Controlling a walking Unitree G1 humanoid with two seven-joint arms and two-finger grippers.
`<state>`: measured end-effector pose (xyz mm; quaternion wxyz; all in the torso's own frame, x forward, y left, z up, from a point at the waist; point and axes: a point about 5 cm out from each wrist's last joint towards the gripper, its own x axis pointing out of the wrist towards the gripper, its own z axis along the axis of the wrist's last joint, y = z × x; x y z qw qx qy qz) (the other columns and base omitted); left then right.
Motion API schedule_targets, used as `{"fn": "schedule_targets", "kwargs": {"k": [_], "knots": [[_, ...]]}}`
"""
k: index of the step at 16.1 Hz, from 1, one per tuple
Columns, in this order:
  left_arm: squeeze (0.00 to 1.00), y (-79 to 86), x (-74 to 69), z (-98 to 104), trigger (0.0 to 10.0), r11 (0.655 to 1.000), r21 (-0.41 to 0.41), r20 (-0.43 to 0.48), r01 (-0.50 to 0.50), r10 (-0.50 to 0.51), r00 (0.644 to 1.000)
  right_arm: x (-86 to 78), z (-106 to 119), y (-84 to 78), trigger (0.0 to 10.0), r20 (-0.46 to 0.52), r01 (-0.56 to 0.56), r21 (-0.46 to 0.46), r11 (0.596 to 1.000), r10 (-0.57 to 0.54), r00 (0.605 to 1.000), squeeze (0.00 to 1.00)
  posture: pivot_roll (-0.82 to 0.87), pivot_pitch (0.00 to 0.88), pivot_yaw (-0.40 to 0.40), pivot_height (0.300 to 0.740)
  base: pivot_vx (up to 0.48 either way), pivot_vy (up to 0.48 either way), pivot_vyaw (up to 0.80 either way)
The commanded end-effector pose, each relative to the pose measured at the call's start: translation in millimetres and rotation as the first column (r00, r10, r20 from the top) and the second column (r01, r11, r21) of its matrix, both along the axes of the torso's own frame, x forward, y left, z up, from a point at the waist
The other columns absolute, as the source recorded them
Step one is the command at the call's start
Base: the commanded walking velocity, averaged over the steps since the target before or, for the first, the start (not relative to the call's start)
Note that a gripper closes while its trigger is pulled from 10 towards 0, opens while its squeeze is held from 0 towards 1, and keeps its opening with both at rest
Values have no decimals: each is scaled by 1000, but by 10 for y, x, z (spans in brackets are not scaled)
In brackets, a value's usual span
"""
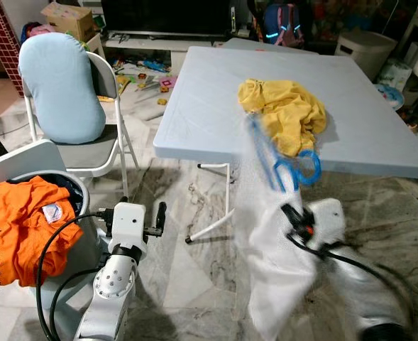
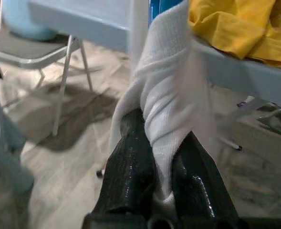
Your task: Hang hanger
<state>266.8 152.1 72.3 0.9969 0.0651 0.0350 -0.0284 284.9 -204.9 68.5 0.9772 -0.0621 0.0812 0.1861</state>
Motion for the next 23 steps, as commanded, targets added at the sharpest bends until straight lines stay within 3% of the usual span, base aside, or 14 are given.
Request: {"fn": "schedule_targets", "kwargs": {"k": [1, 2, 4, 5, 7, 8, 11, 12, 14, 18, 19, 21, 23], "knots": [[0, -1, 57, 31, 10000, 1000, 21, 9, 8, -8, 1000, 25, 109, -75, 10000, 23, -47, -7, 999, 47, 999, 0, 76, 0, -35, 740, 0, 0, 0], [0, 31, 112, 66, 10000, 999, 42, 23, -1, 0, 1000, -39, 136, -96, 10000, -13, -170, -22, 985, 170, 985, 0, 69, 0, -36, 740, 0, 0, 0], [0, 61, 157, 102, 10000, 998, 58, 35, -8, 5, 999, -139, 139, -79, 10000, -66, -305, -33, 952, 303, 951, 0, 65, 0, -37, 740, 0, 0, 0], [0, 75, 179, 116, 10000, 997, 79, 41, -5, 2, 999, -215, 124, -53, 10000, -104, -391, -29, 920, 386, 917, 0, 65, 0, -37, 740, 0, 0, 0], [0, 67, 202, 111, 10000, 991, 129, 39, 41, -46, 998, -347, 117, 10, 10000, -154, -500, 36, 865, 499, 853, 0, 67, 0, -39, 740, 0, 0, 0], [0, 46, 205, 96, 10000, 992, 106, 24, 71, -74, 997, -384, 128, 41, 10000, -166, -528, 67, 847, 531, 831, 0, 66, 0, -39, 740, 0, 0, 0], [0, -31, 215, 88, 10000, 985, 104, 24, 138, -141, 990, -332, 173, 152, 10000, -130, -513, 108, 851, 524, 842, 0, 60, 0, -40, 740, 0, 0, 0], [0, -46, 228, 106, 10000, 986, 89, 35, 139, -143, 989, -341, 192, 186, 10000, -130, -526, 124, 841, 540, 832, 0, 56, 0, -40, 740, 0, 0, 0], [0, -50, 267, 151, 10000, 984, 113, 61, 141, -149, 987, -421, 259, 250, 10000, -131, -596, 178, 783, 619, 774, 0, 55, 0, -41, 740, 0, 0, 0], [0, -27, 298, 165, 10000, 984, 91, 68, 153, -160, 985, -473, 272, 228, 10000, -165, -620, 204, 758, 650, 741, 0, 51, 0, -43, 740, 0, 0, 0], [0, -105, 292, 189, 10000, 978, 40, 67, 206, -208, 976, -462, 264, 254, 10000, -164, -616, 196, 763, 645, 747, 0, 50, 0, -41, 740, 0, 0, 0], [0, -186, 254, 173, 10000, 970, 30, 52, 241, -242, 969, -397, 260, 288, 10000, -146, -587, 173, 791, 610, 779, 0, 51, 0, -40, 740, 0, 0, 0], [0, -227, 189, 77, 10000, 966, 18, 19, 259, -259, 966, -386, 288, 349, 10000, -135, -595, 197, 779, 623, 771, 0, 54, 0, -40, 740, 0, 0, 0]]}}
